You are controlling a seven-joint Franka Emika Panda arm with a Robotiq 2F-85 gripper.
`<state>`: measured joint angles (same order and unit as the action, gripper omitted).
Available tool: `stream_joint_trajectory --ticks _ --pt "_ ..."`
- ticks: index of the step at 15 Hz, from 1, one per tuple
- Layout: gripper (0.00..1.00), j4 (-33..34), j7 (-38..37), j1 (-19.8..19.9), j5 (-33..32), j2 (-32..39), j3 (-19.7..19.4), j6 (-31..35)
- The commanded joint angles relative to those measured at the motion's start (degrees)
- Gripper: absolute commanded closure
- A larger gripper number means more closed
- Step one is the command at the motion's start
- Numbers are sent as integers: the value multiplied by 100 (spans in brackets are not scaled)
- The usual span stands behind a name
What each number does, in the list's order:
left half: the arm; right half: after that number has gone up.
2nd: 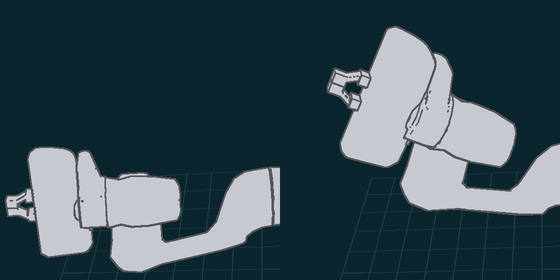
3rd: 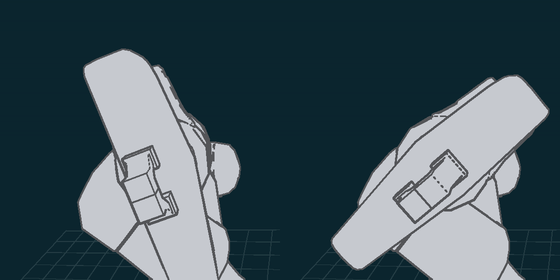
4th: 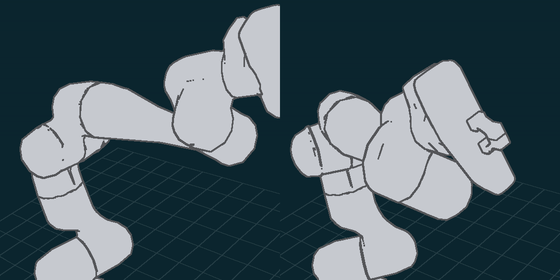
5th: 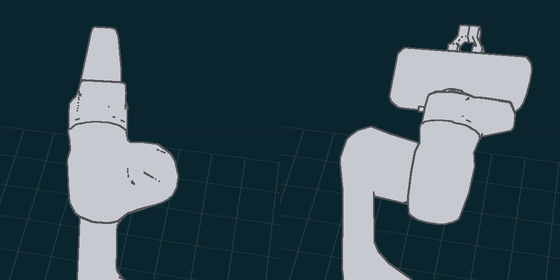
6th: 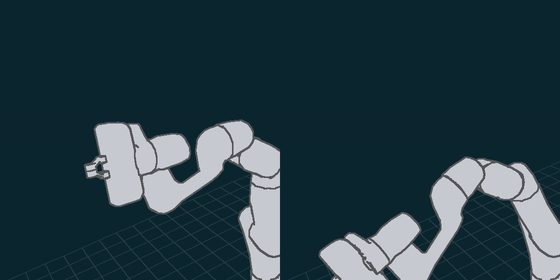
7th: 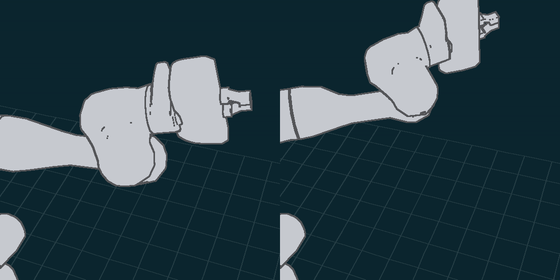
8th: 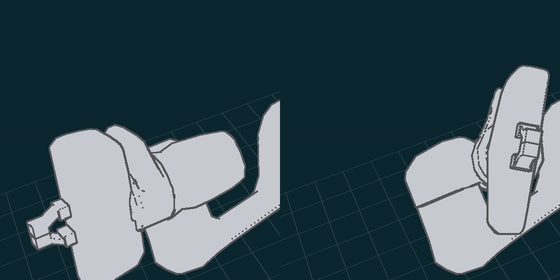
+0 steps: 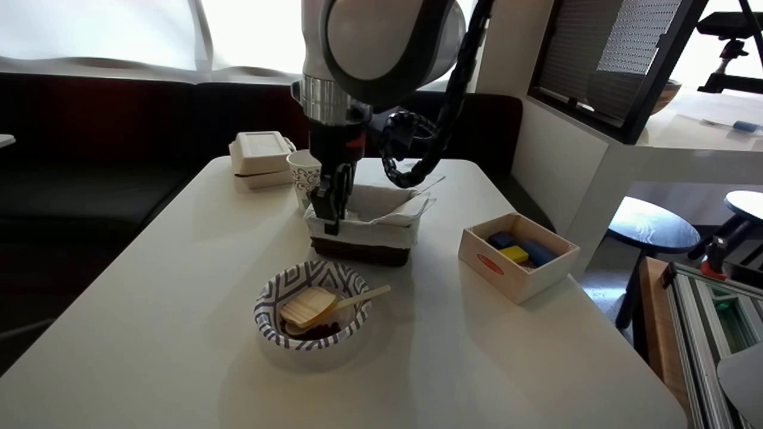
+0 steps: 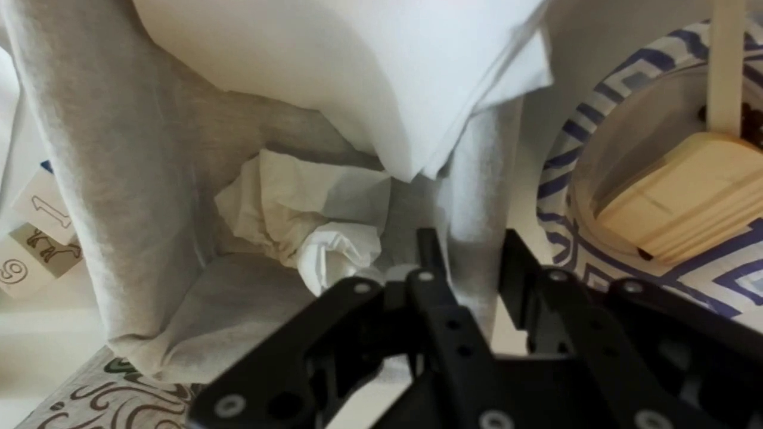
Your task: Move the black and white box to the right
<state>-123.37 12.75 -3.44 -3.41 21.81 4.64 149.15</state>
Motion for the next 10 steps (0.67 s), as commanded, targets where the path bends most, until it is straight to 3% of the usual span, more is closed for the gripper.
stream_joint_trajectory --ticks 1,4,10 --pt "89 112 48 45 -43 172 55 27" --pt "96 137 80 59 -67 218 44 -3" --pt "96 -121 -434 -175 -39 -295 109 -84"
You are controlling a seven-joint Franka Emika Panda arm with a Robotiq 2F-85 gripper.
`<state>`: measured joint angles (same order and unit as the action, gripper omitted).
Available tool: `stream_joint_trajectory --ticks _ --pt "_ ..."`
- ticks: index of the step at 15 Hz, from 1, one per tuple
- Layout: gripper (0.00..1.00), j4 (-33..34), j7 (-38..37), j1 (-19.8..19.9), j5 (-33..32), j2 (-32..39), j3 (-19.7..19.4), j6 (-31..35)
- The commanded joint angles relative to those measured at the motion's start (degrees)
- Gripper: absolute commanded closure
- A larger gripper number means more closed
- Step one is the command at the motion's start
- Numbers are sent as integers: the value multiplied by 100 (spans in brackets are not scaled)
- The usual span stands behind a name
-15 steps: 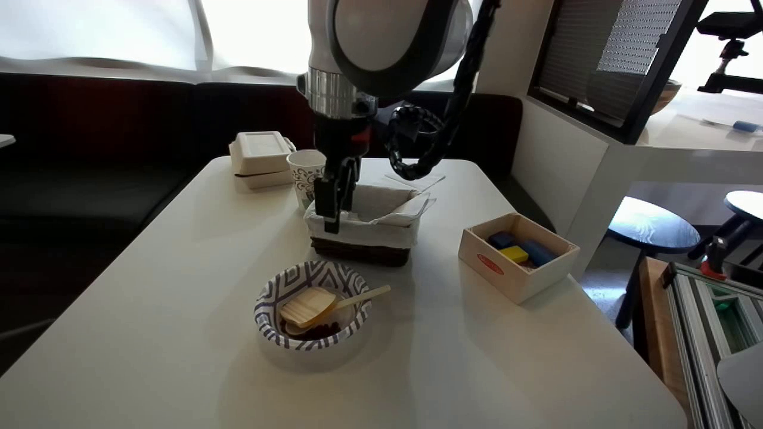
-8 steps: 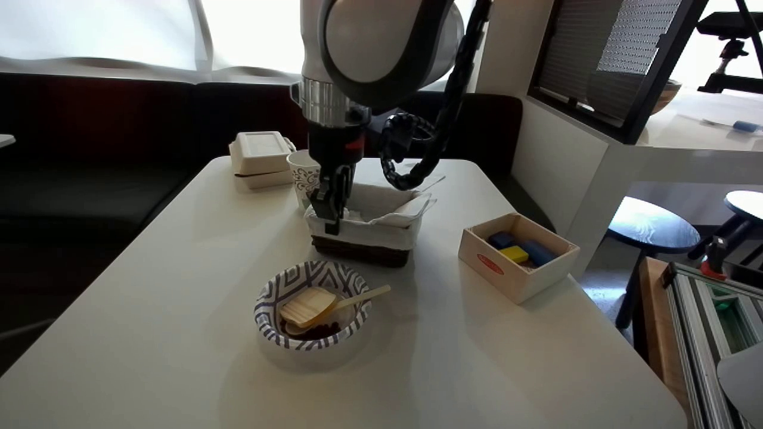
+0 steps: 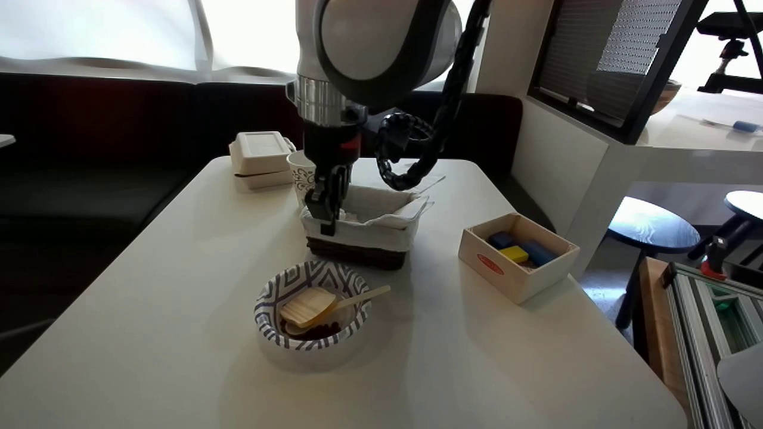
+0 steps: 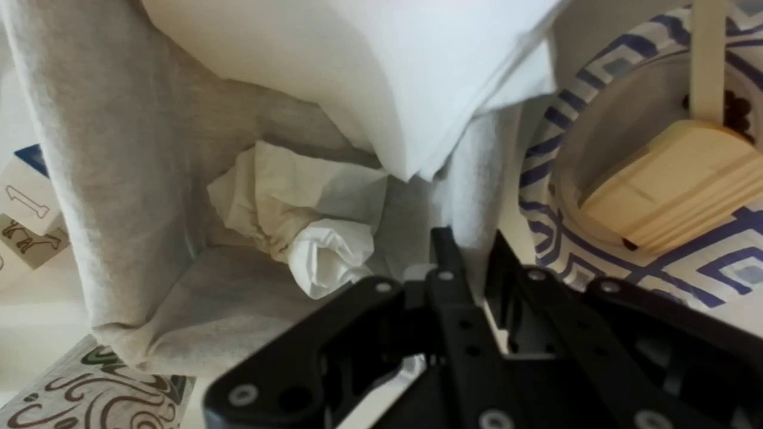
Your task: Move the black and white box to the right
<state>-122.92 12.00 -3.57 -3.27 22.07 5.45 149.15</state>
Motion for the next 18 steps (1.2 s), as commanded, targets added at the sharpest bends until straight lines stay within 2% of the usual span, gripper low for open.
stream_joint_trajectory --ticks 1,3,5,8,9,10,14,15,16,18 --pt "96 -196 -495 -231 -117 -412 10 -127" --pt "96 -338 -916 -408 -301 -721 -88 -225" --pt "96 -514 -1566 -605 -808 -1118 -330 -467" --pt "96 -817 -2082 -503 -1107 -1739 -407 -1198" --pt "96 -392 -1739 -441 -880 -1185 -247 -880" --pt "85 -450 -1763 -412 -899 -1328 -255 -968" --pt "85 -433 -1749 -409 -895 -1265 -227 -949" --pt "96 -433 -1749 -410 -895 -1246 -227 -948" --pt "96 -458 -1766 -375 -1071 -1320 -307 -920" --pt "96 -588 -1638 -183 -910 -1560 -420 -831"
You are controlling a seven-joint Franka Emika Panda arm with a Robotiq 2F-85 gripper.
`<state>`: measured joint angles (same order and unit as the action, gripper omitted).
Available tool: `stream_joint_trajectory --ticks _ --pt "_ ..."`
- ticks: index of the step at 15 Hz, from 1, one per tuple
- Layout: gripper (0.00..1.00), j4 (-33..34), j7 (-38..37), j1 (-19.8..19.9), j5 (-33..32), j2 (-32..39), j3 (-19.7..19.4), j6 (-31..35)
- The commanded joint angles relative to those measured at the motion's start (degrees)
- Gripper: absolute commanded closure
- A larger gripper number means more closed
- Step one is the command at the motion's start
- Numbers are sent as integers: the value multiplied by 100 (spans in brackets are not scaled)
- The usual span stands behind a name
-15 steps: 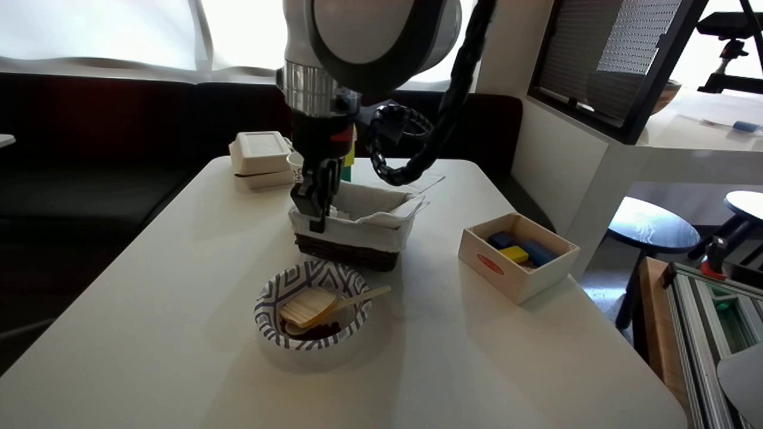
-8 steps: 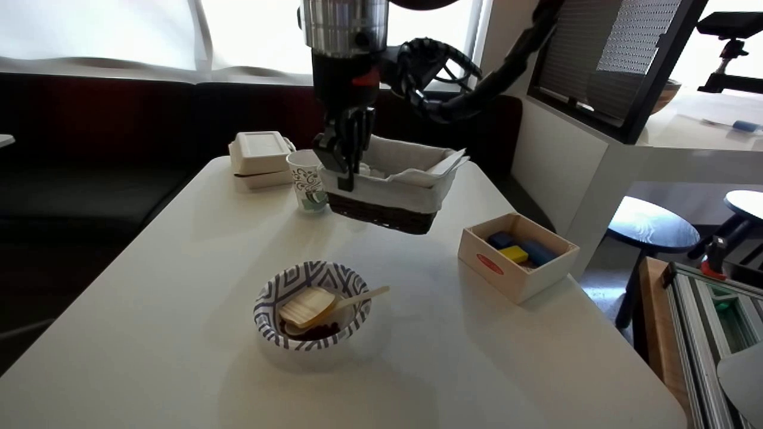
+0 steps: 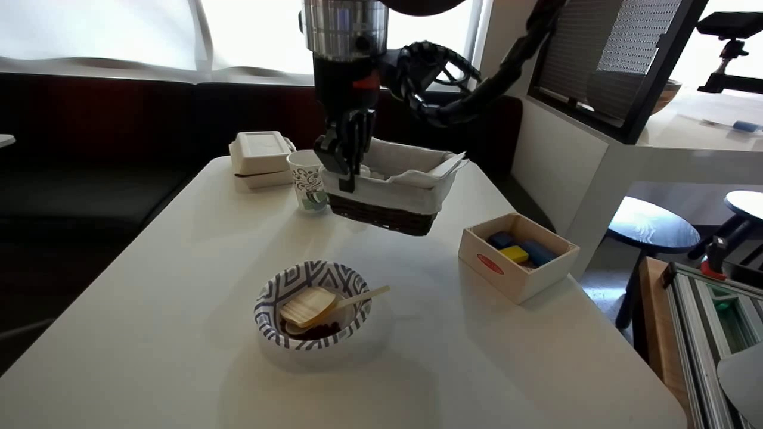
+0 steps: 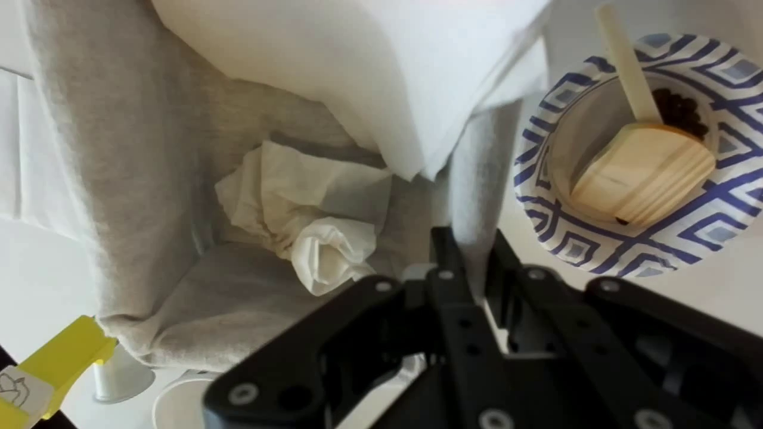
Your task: Move the black and white box to the right
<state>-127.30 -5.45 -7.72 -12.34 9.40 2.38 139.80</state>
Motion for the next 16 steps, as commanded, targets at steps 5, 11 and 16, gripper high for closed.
stream_joint_trajectory --ticks 5,11,16 --pt "96 -414 409 842 682 -890 -462 21" --pt "85 -384 541 1286 849 -992 -826 45" --pt "85 -497 611 1408 887 -1056 -925 167"
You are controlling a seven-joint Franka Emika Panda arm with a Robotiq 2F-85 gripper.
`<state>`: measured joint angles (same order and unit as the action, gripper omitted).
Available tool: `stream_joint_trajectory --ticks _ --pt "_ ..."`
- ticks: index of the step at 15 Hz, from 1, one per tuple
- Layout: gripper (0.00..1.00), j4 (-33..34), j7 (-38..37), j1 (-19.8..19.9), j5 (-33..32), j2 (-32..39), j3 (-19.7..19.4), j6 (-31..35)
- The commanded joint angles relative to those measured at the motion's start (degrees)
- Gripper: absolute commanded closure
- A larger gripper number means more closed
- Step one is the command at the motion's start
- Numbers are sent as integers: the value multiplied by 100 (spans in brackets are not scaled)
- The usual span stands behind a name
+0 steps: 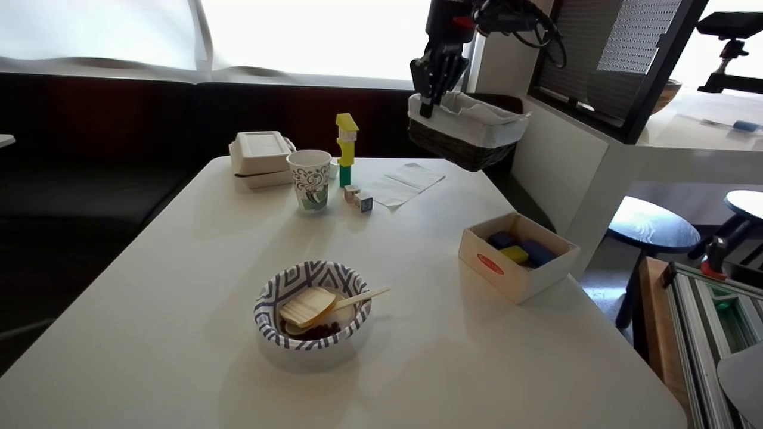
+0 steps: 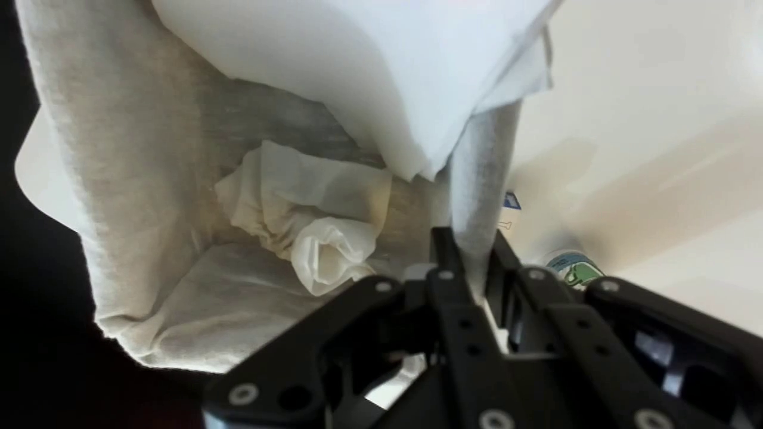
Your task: Move the black and white box to the right
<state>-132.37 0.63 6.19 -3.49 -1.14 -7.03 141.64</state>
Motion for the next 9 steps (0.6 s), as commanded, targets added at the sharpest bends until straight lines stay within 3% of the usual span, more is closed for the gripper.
stream_joint_trajectory --ticks 1,9 --pt "96 47 -85 15 16 43 21 58" --pt "96 714 -519 242 841 307 -203 21"
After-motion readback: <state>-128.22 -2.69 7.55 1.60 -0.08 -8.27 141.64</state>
